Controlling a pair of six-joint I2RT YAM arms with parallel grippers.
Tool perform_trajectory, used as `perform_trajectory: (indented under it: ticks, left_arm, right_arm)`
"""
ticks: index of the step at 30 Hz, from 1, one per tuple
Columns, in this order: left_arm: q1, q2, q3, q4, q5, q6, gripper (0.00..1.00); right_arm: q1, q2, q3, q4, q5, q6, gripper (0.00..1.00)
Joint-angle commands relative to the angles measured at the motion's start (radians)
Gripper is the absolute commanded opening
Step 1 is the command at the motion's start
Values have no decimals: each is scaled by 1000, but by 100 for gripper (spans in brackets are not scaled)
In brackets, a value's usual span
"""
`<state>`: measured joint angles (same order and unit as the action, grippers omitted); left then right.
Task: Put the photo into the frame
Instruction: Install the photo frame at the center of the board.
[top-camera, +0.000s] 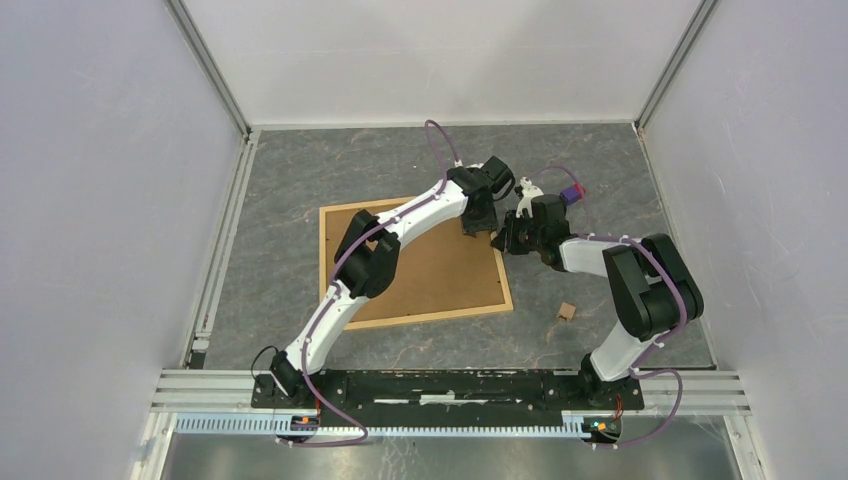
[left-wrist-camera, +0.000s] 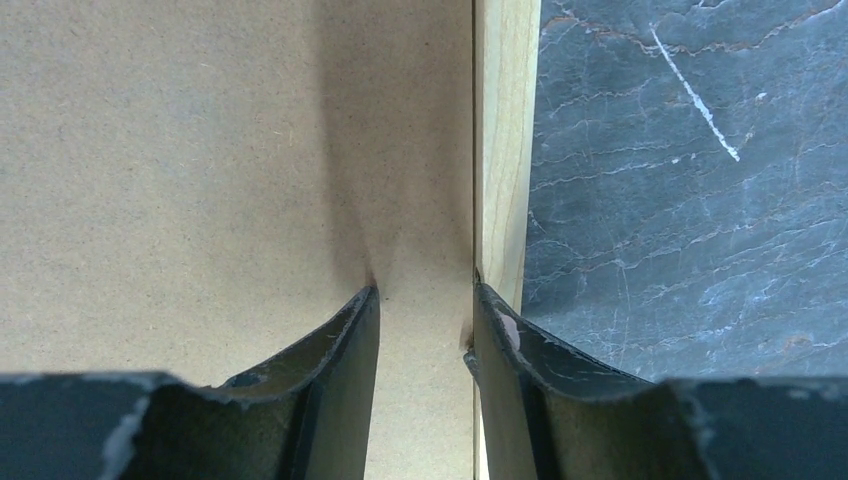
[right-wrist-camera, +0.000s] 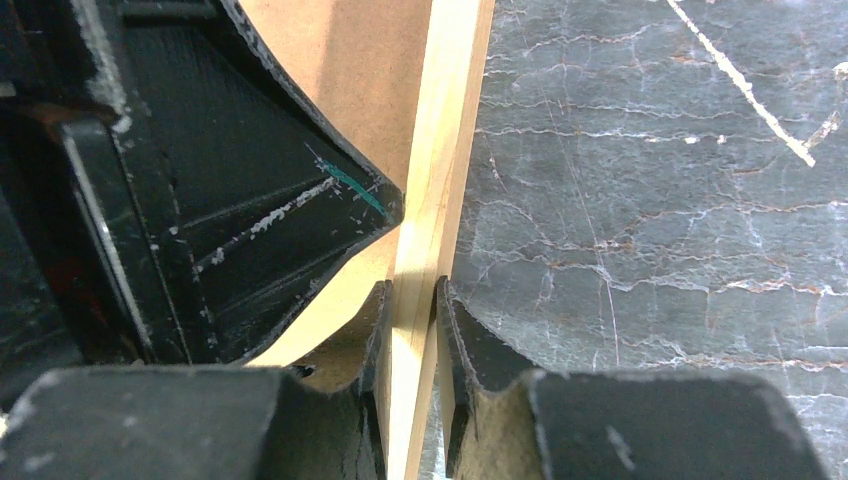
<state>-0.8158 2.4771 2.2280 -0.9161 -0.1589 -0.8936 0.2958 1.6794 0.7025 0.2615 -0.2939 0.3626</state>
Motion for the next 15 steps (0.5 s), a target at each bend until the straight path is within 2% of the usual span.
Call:
perform_trajectory:
  ticks: [1, 15]
  left_arm:
    - [-9, 52, 20, -38, -49, -39, 45]
    - [-14, 131, 50, -55, -73, -42, 47]
  right_arm:
    - [7, 38, -49, -123, -13, -15, 0]
    - [7, 30, -55, -116, -19, -11, 0]
